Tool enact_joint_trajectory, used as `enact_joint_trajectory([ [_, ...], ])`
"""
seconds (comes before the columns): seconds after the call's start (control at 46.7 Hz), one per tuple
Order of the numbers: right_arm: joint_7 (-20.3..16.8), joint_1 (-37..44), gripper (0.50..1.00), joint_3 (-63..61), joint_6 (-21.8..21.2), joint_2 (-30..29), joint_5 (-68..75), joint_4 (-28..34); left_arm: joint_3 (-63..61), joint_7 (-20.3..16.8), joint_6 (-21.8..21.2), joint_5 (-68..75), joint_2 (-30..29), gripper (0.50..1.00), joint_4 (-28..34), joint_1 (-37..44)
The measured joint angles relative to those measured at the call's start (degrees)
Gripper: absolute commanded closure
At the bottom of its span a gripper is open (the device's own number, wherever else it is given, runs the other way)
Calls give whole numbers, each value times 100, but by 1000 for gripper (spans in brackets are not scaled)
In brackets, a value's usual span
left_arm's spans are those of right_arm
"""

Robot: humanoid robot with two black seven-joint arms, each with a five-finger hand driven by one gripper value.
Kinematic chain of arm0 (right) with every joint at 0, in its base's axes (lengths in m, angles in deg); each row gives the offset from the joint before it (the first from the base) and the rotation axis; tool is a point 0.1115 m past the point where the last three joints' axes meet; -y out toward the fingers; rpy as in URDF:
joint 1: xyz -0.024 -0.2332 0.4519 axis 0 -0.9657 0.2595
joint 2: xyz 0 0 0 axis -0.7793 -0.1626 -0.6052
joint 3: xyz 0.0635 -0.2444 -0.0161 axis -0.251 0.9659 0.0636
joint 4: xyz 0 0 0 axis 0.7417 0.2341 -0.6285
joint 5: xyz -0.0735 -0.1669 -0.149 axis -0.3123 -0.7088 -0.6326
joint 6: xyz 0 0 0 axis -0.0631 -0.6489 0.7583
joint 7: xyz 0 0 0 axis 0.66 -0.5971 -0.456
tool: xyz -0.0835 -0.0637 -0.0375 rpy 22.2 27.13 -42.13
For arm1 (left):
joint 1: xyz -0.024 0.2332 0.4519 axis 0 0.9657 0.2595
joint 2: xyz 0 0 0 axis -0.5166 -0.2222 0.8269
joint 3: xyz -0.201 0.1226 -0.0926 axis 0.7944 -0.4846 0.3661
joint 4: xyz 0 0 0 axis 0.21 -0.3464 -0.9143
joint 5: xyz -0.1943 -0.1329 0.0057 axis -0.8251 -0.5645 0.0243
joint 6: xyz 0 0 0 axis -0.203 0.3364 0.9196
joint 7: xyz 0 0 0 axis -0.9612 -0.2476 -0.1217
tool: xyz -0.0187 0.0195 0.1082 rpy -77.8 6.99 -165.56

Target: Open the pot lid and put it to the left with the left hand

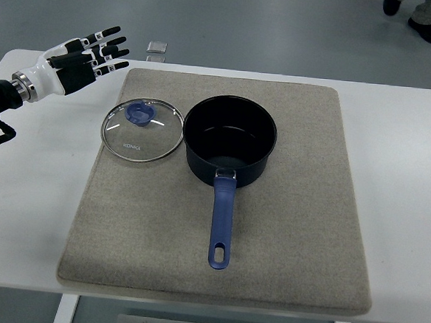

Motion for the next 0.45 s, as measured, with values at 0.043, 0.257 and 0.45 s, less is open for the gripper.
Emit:
enact_joint_trajectory([
  [0.043, 0, 0, 585, -13, 0, 0, -3, 0, 0, 1, 0, 12, -3, 508, 2, 0],
  [0.257, 16, 1, 585, -7, 50, 0, -20, -1, 0, 4, 0, 25, -12, 508, -1, 0],
  [0.45, 23, 1, 585, 15, 50, 0, -13, -1, -7, 7, 0, 25, -11, 508, 6, 0],
])
